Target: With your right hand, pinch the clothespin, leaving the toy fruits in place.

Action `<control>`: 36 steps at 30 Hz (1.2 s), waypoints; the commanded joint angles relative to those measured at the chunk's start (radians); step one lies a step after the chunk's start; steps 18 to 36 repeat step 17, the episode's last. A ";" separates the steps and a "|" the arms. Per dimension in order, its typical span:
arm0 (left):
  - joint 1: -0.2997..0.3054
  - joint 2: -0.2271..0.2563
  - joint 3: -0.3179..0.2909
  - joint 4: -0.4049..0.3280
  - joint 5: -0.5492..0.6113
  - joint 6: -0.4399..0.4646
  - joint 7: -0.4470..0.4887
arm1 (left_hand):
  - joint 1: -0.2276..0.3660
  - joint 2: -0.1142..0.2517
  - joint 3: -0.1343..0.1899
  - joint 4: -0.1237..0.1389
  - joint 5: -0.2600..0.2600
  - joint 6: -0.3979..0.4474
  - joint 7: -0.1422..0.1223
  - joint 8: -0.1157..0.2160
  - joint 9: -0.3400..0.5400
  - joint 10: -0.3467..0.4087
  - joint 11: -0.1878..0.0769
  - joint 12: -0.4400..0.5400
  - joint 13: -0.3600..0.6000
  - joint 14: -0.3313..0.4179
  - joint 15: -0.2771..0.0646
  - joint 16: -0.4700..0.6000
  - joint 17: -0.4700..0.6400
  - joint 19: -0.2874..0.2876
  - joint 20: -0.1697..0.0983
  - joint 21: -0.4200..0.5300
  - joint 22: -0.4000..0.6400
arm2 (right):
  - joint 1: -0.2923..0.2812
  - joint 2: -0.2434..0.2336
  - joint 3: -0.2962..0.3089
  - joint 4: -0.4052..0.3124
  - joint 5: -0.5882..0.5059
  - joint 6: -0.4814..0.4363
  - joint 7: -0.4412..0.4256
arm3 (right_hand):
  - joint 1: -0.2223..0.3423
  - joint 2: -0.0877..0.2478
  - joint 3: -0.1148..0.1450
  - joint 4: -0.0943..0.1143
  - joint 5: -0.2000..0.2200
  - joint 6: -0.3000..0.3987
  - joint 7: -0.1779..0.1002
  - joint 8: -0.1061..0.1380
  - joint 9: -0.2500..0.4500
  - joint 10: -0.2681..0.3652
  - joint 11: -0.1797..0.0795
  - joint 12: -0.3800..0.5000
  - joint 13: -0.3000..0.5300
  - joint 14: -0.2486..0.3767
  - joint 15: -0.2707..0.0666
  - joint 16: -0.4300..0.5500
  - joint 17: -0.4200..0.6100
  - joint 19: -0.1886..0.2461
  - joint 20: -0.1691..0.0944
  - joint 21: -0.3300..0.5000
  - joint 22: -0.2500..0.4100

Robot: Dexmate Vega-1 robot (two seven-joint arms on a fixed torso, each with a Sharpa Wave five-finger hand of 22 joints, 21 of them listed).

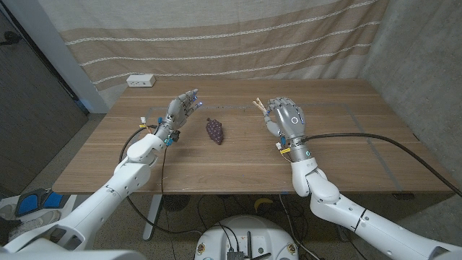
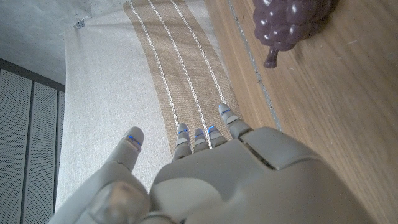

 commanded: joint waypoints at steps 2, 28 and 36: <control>-0.006 0.001 -0.006 0.022 -0.015 -0.004 -0.028 | -0.005 0.027 0.002 -0.006 0.003 0.001 -0.005 -0.001 0.004 -0.003 -0.001 0.003 0.003 0.000 0.004 0.003 0.002 0.003 0.005 -0.001 0.005 | 0.002 -0.006 0.000 -0.017 -0.038 -0.022 0.033 | 0.016 0.002 0.010 0.001 0.004 0.014 -0.001 -0.003 0.006 0.073 -0.067 -0.004 0.005 0.007 -0.166 -0.001 0.002 0.005 -0.003 0.008 0.001; 0.007 0.018 -0.025 0.020 -0.043 0.006 -0.050 | -0.006 0.027 0.001 -0.007 0.003 0.002 -0.005 -0.001 0.004 -0.003 -0.001 0.003 0.003 -0.001 0.003 0.002 0.002 0.003 0.006 -0.001 0.005 | -0.002 -0.004 -0.005 -0.046 -0.071 -0.048 0.090 | 0.015 0.000 0.014 0.001 0.003 0.016 -0.003 -0.010 0.006 0.079 -0.067 -0.005 0.008 0.010 -0.166 -0.004 0.002 0.004 -0.003 0.008 0.000; 0.007 0.018 -0.025 0.020 -0.043 0.006 -0.050 | -0.006 0.027 0.001 -0.007 0.003 0.002 -0.005 -0.001 0.004 -0.003 -0.001 0.003 0.003 -0.001 0.003 0.002 0.002 0.003 0.006 -0.001 0.005 | -0.002 -0.004 -0.005 -0.046 -0.071 -0.048 0.090 | 0.015 0.000 0.014 0.001 0.003 0.016 -0.003 -0.010 0.006 0.079 -0.067 -0.005 0.008 0.010 -0.166 -0.004 0.002 0.004 -0.003 0.008 0.000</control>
